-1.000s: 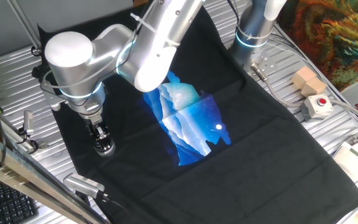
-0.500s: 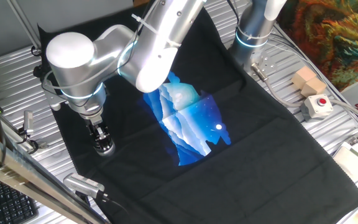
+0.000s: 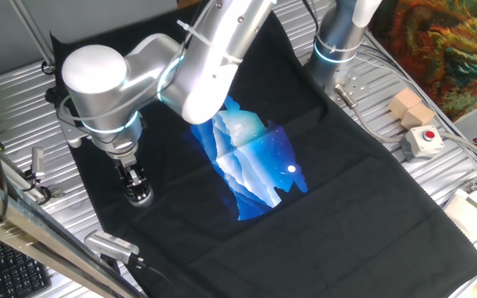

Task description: Screw the lid onto the jar

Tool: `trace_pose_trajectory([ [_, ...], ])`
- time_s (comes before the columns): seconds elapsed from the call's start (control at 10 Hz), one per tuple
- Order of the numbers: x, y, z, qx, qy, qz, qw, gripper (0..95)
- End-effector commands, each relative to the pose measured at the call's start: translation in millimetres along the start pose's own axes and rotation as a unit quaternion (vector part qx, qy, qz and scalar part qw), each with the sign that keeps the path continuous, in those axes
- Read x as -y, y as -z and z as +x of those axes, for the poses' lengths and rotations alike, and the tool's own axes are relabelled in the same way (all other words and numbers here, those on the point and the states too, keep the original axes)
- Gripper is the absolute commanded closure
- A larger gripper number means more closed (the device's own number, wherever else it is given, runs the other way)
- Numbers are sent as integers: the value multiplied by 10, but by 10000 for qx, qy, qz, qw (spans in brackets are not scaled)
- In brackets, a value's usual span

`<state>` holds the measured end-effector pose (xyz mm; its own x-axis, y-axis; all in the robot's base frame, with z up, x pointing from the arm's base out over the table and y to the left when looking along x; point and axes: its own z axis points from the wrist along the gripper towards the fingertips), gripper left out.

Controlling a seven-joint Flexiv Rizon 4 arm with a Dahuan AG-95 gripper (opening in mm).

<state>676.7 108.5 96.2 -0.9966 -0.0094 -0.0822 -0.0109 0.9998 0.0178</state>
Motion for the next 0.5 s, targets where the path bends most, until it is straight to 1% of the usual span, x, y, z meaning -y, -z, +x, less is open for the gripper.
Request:
trace_pose_trajectory([
  [0.1,9,5,5,11,-29,86,10000,950],
  [0.4,24,9,3,18,-138,30,9999,950],
  [0.5,27,10,3,17,-159,69,9998,950],
])
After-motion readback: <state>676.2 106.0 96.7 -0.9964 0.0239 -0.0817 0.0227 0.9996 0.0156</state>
